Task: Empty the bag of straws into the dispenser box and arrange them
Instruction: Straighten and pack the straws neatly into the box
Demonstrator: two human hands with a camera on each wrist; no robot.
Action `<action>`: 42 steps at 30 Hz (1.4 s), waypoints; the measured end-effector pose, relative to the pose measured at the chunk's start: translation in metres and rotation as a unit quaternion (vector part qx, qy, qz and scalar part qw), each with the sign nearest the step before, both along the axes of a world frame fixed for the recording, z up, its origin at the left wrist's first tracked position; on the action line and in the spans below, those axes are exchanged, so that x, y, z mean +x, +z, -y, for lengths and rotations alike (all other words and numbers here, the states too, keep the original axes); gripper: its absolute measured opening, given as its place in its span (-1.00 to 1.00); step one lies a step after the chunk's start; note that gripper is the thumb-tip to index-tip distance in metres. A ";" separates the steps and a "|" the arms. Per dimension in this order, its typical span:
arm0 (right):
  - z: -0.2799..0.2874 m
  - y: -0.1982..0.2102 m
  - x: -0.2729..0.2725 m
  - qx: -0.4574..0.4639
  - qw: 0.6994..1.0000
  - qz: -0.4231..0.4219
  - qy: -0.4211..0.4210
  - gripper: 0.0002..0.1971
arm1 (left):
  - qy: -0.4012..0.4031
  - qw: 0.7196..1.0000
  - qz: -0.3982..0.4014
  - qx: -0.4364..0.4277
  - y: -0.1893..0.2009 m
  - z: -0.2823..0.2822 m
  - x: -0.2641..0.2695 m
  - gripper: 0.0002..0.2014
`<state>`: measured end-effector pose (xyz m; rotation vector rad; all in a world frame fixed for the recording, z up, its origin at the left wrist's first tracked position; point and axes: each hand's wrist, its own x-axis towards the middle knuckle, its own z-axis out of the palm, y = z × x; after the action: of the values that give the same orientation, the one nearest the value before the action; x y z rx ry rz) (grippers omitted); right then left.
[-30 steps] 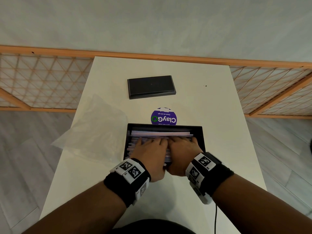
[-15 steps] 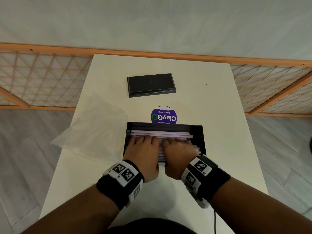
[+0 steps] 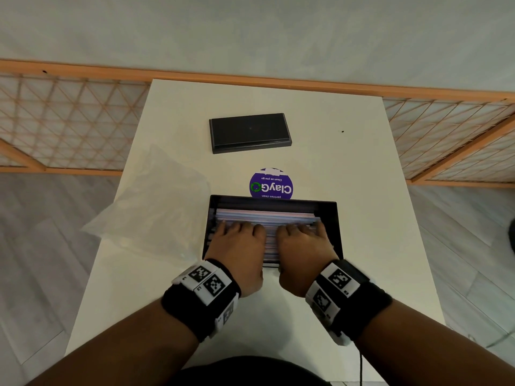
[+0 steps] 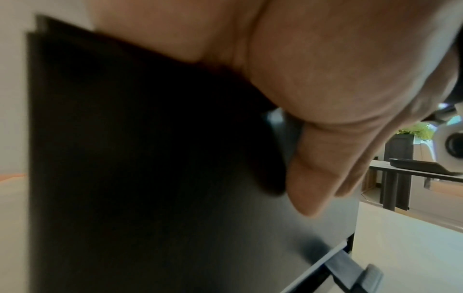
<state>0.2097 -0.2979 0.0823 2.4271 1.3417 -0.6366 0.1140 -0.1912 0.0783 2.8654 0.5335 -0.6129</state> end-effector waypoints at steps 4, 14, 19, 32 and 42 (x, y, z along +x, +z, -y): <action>-0.002 0.004 0.007 0.020 0.999 -0.031 0.001 -0.42 | 0.017 0.999 -0.018 -0.043 0.003 -0.004 0.009 -0.41; -0.009 0.006 0.013 0.037 0.996 -0.075 -0.032 -0.38 | 0.024 0.999 -0.008 -0.043 -0.005 -0.006 0.010 -0.40; -0.009 0.006 0.011 0.013 0.997 -0.071 -0.038 -0.28 | 0.030 0.998 -0.012 -0.051 -0.004 -0.007 0.010 -0.42; -0.012 0.007 0.008 0.004 0.995 -0.088 -0.037 -0.37 | 0.047 0.996 -0.037 -0.063 -0.003 -0.007 0.011 -0.48; -0.012 0.006 0.008 0.037 0.996 -0.076 -0.034 -0.26 | 0.032 0.998 -0.024 -0.048 -0.004 -0.007 0.010 -0.30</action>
<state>0.2182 -0.2861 0.0879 2.5378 1.3668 -0.8190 0.1238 -0.1841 0.0745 2.7380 0.5844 -0.6781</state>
